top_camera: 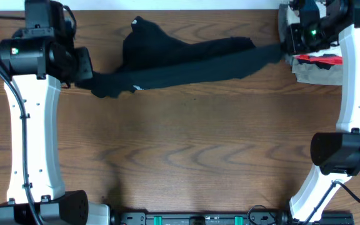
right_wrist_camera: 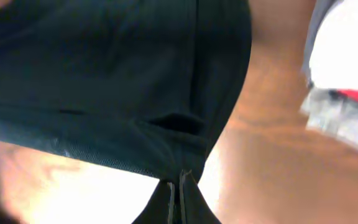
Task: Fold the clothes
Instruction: 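Swing the T-shirt down and lay it flat on the table center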
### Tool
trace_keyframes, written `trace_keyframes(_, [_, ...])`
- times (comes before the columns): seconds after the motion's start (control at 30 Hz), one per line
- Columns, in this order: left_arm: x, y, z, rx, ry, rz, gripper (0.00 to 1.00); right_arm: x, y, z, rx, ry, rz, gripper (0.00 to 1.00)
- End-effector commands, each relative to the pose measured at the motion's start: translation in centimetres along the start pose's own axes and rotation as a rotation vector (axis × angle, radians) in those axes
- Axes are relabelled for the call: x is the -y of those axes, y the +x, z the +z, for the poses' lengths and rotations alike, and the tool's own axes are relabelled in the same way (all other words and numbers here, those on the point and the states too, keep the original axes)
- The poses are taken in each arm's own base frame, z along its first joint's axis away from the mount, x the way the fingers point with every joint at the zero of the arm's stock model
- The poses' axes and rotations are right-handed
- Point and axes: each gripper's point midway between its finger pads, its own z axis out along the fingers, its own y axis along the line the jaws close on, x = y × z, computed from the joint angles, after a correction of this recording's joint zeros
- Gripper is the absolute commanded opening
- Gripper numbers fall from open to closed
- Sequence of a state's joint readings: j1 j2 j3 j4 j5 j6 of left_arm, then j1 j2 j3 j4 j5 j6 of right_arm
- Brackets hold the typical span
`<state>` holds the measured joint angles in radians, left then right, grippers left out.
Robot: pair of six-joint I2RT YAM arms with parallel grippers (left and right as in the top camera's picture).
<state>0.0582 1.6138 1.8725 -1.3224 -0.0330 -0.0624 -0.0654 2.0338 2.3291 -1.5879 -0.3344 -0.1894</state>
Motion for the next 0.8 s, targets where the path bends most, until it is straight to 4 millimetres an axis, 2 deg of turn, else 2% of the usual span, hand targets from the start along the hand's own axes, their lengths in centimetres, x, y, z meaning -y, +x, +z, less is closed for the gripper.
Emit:
trace_keyframes(0.0, [0.4,1.4,-0.7,-0.050,0.046,-0.036,0.06,1.3,1.4,-1.2,-0.029,0.028,0.041,0.01])
trace_keyframes(0.1, [0.6,3.2,-0.7,-0.123,0.061,-0.033,0.06,1.9,2.6,-1.6,-0.070,0.025,0.085,0.01])
trace_keyframes(0.27, [0.5,6.0,-0.4,-0.243,0.057,-0.028,0.06,2.7,2.8,-2.2,-0.053,0.025,0.170,0.01])
trace_keyframes(0.4, [0.4,7.6,0.6,-0.310,0.045,-0.042,0.06,2.9,3.6,-1.4,-0.093,0.033,0.183,0.01])
trace_keyframes(0.6, [0.7,10.4,3.5,-0.418,0.043,-0.054,0.06,3.5,7.2,1.3,-0.247,0.041,0.261,0.01])
trace_keyframes(0.77, [1.5,12.3,5.2,-0.484,0.080,-0.072,0.06,4.4,11.1,1.5,-0.349,0.153,0.355,0.02])
